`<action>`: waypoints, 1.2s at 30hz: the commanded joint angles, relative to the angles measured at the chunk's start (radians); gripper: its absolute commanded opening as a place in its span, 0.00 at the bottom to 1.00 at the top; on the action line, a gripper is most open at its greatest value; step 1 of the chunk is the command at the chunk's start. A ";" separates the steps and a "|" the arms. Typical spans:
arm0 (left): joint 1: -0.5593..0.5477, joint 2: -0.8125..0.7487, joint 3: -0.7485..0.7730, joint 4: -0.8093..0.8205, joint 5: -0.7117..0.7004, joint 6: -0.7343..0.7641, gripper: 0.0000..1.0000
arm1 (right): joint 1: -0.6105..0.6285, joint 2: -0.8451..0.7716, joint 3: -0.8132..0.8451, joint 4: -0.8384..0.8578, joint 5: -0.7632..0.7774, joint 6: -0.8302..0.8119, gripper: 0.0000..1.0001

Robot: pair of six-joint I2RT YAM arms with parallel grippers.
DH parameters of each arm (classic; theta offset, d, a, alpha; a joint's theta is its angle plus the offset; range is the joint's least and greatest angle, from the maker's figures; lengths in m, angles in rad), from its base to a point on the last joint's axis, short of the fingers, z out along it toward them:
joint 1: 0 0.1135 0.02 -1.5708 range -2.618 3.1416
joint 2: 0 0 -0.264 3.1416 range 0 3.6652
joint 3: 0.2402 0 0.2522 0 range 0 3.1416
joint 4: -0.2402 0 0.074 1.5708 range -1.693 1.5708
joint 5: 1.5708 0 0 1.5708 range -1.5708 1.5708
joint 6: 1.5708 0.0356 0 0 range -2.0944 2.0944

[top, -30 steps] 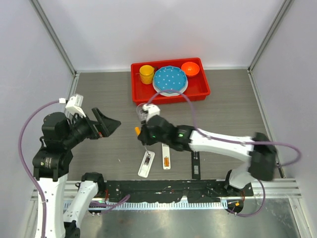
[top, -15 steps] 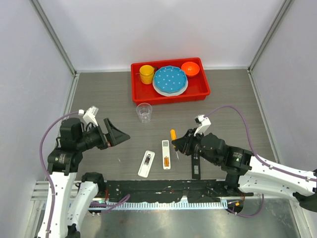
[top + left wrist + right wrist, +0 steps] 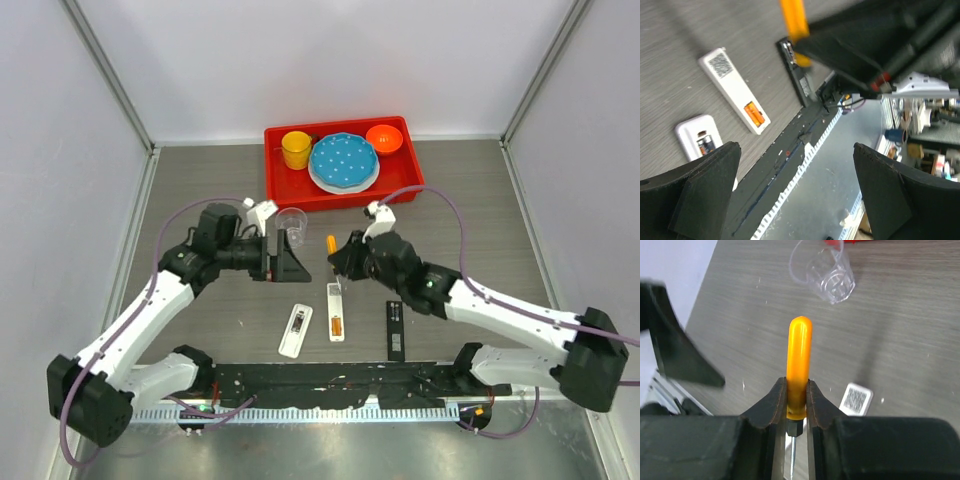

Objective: Unload the batteries from the remote control

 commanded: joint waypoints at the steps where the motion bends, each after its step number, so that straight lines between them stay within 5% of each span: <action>1: -0.079 0.053 -0.008 0.243 0.007 -0.035 0.99 | -0.202 0.109 0.000 0.383 -0.367 0.103 0.01; 7: -0.112 0.090 -0.138 0.507 -0.047 -0.170 0.96 | -0.305 0.193 -0.065 0.665 -0.567 0.260 0.01; 18: -0.165 0.262 -0.146 0.846 -0.021 -0.301 0.65 | -0.308 0.209 -0.140 0.837 -0.619 0.363 0.01; 24: -0.170 0.258 -0.155 0.908 -0.042 -0.315 0.21 | -0.319 0.183 -0.169 0.840 -0.613 0.377 0.01; 25: -0.172 0.251 -0.157 0.917 -0.044 -0.316 0.05 | -0.320 0.181 -0.171 0.834 -0.609 0.375 0.01; 28: -0.170 0.227 -0.160 0.876 -0.049 -0.298 0.00 | -0.326 0.178 -0.172 0.800 -0.605 0.354 0.01; 31: -0.170 0.196 -0.142 0.710 -0.093 -0.214 0.00 | -0.342 0.175 -0.137 0.731 -0.633 0.302 0.23; 32: -0.170 0.189 -0.136 0.663 -0.111 -0.188 0.00 | -0.351 0.171 -0.131 0.710 -0.638 0.288 0.47; 36: -0.170 0.152 -0.123 0.483 -0.134 -0.109 0.00 | -0.395 0.148 -0.114 0.650 -0.674 0.245 0.88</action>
